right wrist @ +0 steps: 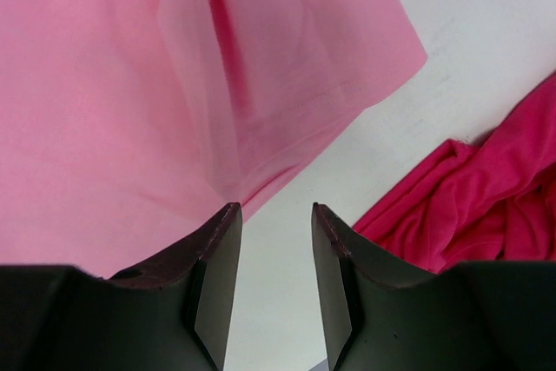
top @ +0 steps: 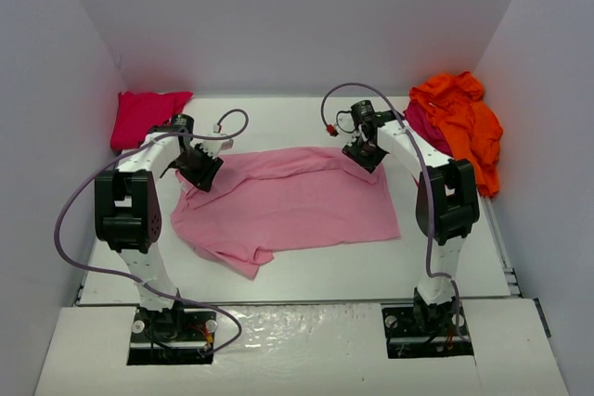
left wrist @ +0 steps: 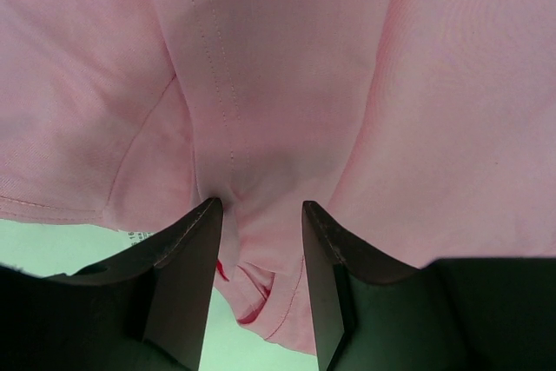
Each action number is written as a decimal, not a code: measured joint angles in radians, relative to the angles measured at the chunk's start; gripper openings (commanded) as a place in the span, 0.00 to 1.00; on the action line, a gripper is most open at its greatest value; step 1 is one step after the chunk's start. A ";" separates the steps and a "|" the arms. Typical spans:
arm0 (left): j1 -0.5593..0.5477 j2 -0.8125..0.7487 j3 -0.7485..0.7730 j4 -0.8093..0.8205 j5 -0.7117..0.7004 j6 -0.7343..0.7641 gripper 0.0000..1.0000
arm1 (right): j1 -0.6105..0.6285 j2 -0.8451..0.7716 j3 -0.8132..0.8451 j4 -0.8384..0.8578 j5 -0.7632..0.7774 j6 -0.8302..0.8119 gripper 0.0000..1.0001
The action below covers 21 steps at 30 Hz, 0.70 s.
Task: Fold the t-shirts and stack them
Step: Fold the tshirt
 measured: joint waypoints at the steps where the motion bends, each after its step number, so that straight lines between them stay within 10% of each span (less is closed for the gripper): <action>1: 0.000 0.000 0.000 0.000 -0.001 0.000 0.38 | 0.004 0.000 -0.002 -0.001 -0.003 0.000 0.36; 6: 0.000 0.000 0.000 0.004 -0.008 0.000 0.37 | 0.015 0.007 -0.004 -0.007 -0.011 0.000 0.36; 14: 0.000 0.015 0.000 0.009 -0.015 0.004 0.07 | 0.019 0.058 -0.010 -0.008 -0.013 0.002 0.35; 21: 0.000 0.040 0.000 0.009 -0.027 0.005 0.00 | 0.023 0.071 -0.014 -0.011 -0.013 0.004 0.00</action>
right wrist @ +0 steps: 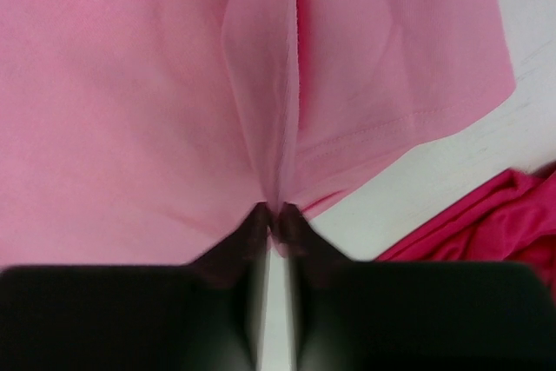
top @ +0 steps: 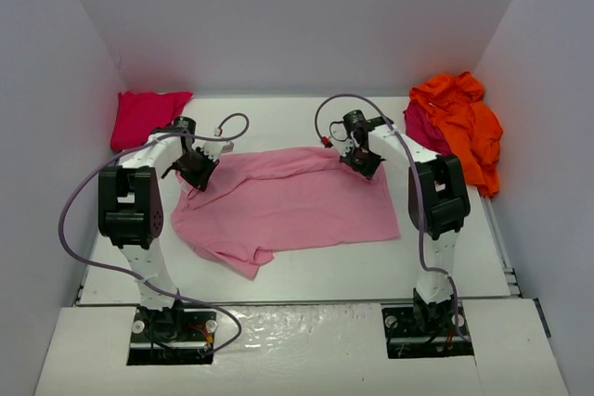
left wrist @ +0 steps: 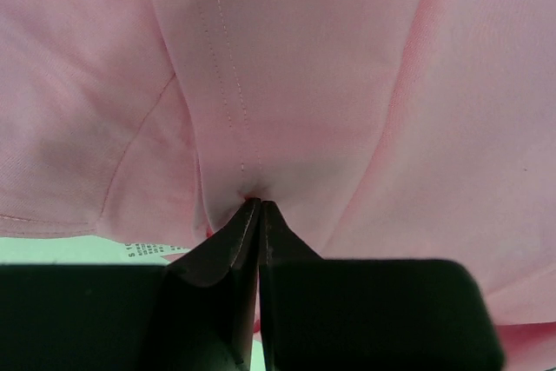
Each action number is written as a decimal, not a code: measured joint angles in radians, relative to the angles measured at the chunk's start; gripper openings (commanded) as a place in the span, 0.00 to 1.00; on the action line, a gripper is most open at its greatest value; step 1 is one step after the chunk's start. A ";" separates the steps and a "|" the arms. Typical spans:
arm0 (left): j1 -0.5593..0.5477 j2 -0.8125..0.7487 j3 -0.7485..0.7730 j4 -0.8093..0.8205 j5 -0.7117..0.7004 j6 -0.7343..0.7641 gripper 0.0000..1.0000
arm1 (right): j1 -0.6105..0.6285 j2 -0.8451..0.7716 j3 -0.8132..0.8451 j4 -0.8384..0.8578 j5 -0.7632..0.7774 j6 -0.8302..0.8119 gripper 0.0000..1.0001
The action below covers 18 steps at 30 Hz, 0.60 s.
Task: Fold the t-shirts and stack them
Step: Fold the tshirt
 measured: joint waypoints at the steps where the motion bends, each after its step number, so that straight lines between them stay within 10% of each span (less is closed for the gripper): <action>1: 0.000 0.000 0.000 0.000 -0.002 0.000 0.00 | 0.000 0.001 -0.002 0.001 0.000 0.002 0.00; 18: 0.028 -0.031 -0.062 0.014 -0.035 0.050 0.00 | 0.001 -0.012 -0.036 -0.001 0.064 -0.041 0.00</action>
